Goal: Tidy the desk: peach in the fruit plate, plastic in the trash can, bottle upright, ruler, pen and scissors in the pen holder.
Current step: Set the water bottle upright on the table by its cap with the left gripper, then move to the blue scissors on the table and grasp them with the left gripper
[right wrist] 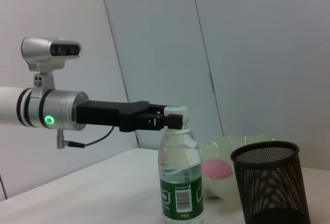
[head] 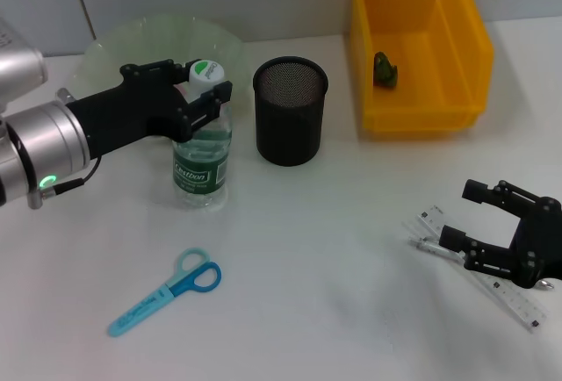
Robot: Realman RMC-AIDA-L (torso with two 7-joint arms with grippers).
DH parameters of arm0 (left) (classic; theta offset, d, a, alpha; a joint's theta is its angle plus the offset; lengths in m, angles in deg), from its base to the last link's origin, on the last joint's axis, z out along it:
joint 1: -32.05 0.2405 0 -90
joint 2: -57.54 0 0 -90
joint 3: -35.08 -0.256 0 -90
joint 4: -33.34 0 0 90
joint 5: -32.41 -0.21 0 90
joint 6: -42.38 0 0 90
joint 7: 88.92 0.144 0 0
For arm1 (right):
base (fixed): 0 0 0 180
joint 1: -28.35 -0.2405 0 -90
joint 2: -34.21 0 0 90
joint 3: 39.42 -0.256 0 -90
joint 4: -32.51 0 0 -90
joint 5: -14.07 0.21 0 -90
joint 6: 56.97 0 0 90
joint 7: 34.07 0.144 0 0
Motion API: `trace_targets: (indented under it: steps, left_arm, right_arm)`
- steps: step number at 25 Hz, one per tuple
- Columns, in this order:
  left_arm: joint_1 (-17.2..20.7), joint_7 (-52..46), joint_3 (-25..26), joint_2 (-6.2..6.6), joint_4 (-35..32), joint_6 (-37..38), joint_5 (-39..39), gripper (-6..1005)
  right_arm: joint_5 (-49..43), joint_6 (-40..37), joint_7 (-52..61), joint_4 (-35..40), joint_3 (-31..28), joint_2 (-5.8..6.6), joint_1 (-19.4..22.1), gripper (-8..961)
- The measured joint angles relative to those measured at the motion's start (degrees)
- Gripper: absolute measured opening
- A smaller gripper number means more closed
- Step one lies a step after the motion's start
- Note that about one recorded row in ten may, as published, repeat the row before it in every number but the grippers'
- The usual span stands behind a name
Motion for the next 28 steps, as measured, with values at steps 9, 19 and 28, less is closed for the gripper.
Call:
trace_targets:
  steps: [9,19,28]
  left_arm:
    - [1.0,1.6,0.7,0.11,0.2,0.6,2.2,540]
    - [1.1,2.6,4.4,0.08,0.1,6.4,2.5,614]
    - [6.4,4.4,7.9,0.21,-7.8,11.7,2.5,808]
  right_arm:
    - [-0.2,0.0,0.1,0.0,0.0,-0.18,0.0,835]
    - [-0.2,0.0,0.1,0.0,0.0,-0.18,0.0,835]
    - [-0.2,-0.1,0.1,0.2,-0.3,-0.27,0.0,834]
